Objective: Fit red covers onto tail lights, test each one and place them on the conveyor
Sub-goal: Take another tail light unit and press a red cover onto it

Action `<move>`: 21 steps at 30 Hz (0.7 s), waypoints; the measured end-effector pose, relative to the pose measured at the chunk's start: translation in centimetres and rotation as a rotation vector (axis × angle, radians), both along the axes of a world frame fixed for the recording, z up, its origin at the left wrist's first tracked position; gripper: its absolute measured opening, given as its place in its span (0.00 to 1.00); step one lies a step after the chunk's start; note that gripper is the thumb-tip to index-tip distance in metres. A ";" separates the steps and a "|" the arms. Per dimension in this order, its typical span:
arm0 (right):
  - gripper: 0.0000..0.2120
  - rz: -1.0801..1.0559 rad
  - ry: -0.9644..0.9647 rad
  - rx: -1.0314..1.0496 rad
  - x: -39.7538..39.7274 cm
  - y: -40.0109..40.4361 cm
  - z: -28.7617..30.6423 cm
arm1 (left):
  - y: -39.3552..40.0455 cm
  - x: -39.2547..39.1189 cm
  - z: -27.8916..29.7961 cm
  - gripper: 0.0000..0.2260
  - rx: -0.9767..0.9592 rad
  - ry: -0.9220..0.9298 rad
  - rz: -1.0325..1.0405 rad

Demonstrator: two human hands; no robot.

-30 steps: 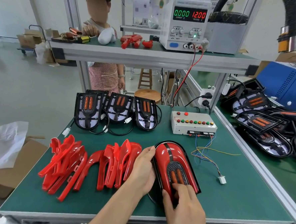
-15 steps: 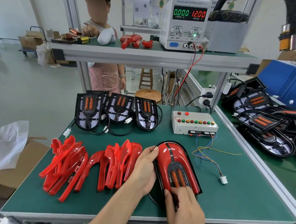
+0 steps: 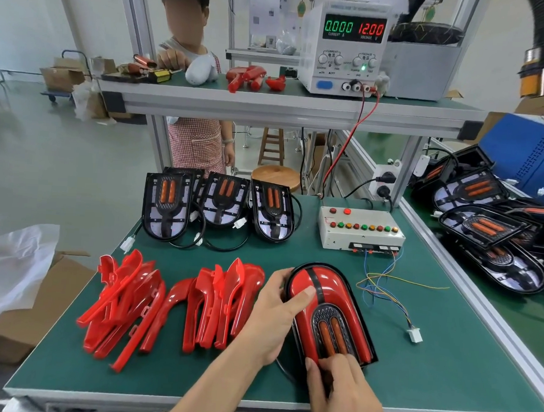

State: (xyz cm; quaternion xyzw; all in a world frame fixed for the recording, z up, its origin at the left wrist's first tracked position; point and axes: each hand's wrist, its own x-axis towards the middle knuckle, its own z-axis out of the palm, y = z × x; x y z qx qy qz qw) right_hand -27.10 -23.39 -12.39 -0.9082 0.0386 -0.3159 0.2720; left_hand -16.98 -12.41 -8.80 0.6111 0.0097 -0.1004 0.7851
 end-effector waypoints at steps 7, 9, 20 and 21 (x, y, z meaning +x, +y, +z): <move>0.15 -0.001 -0.013 -0.021 0.1 -0.1 0.1 | -0.5 0.3 -0.2 0.20 0.030 -0.034 0.030; 0.14 -0.001 -0.022 -0.017 0.1 -0.1 -0.1 | -0.5 0.3 -0.2 0.22 0.028 -0.030 0.011; 0.16 -0.048 -0.110 0.028 0.2 0.2 -1.0 | -1.3 -2.1 -1.5 0.21 0.171 -0.092 0.003; 0.16 -0.050 -0.116 0.025 0.1 0.1 -1.1 | -1.3 -2.3 -1.7 0.21 0.187 -0.095 0.002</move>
